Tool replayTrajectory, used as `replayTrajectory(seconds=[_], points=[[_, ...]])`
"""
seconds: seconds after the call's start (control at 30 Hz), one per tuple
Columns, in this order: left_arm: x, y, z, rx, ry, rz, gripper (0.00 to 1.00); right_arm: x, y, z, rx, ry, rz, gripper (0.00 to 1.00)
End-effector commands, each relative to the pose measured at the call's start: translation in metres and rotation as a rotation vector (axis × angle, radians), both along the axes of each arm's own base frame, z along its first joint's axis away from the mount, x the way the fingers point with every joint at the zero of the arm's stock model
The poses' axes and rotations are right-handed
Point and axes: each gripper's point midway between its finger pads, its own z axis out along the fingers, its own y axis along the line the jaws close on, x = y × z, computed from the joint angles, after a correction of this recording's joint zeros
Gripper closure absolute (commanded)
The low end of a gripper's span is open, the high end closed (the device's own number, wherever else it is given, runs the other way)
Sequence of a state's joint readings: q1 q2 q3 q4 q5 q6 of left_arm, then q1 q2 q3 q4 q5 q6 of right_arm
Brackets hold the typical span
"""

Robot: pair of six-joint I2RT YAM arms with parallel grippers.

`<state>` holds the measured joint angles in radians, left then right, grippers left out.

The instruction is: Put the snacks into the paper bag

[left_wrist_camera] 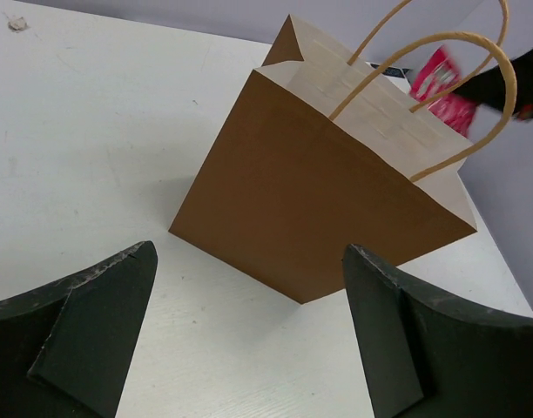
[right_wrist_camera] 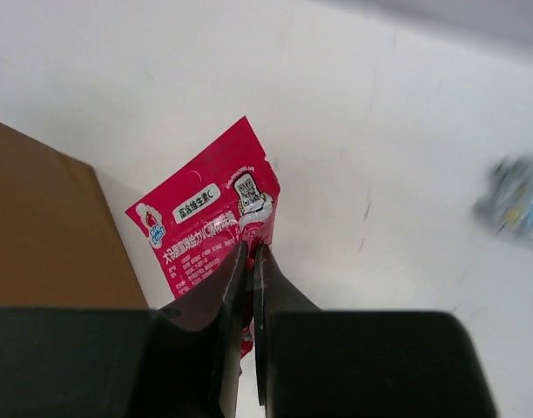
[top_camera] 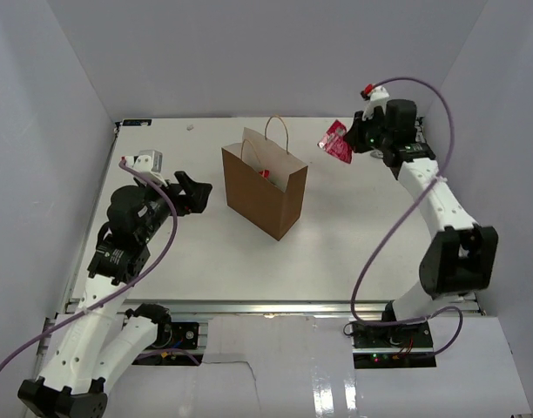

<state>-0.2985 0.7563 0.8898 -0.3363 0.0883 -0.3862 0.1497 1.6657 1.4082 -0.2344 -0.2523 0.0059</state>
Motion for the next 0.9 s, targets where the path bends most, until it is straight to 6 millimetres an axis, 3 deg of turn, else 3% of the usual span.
replayTrajectory(seconds=[0.0,0.1,0.2,0.23,0.3,0.33,0.57,0.73,0.77,0.87], points=[[-0.009,0.000,0.003,-0.020,-0.032,-0.006,0.02,-0.026,0.021,0.142,-0.039,-0.491,0.231,0.92],[-0.015,0.001,0.004,-0.035,-0.041,-0.009,0.02,-0.057,0.048,0.199,-0.047,-0.632,0.356,0.92],[-0.021,0.000,0.006,-0.055,-0.049,-0.021,0.02,-0.083,0.084,0.230,-0.039,-0.709,0.447,0.92],[-0.023,0.000,0.004,-0.059,-0.044,-0.025,0.02,-0.093,0.102,0.233,-0.034,-0.716,0.480,0.92],[-0.029,0.000,0.008,-0.075,-0.055,-0.030,0.02,-0.102,0.117,0.241,-0.036,-0.745,0.500,0.92],[-0.032,0.001,0.007,-0.079,-0.050,-0.030,0.02,-0.111,0.133,0.243,-0.027,-0.753,0.529,0.92],[-0.050,0.006,0.010,-0.131,-0.061,-0.015,0.02,-0.113,0.174,0.228,-0.097,-0.765,0.476,0.92],[-0.052,0.007,0.011,-0.136,-0.062,-0.011,0.02,-0.100,0.175,0.210,-0.135,-0.741,0.335,0.92],[-0.051,0.007,0.012,-0.135,-0.064,-0.012,0.02,-0.098,0.175,0.217,-0.122,-0.765,0.312,0.92],[-0.049,0.006,0.010,-0.129,-0.055,-0.014,0.02,-0.099,0.174,0.213,-0.125,-0.761,0.308,0.92]])
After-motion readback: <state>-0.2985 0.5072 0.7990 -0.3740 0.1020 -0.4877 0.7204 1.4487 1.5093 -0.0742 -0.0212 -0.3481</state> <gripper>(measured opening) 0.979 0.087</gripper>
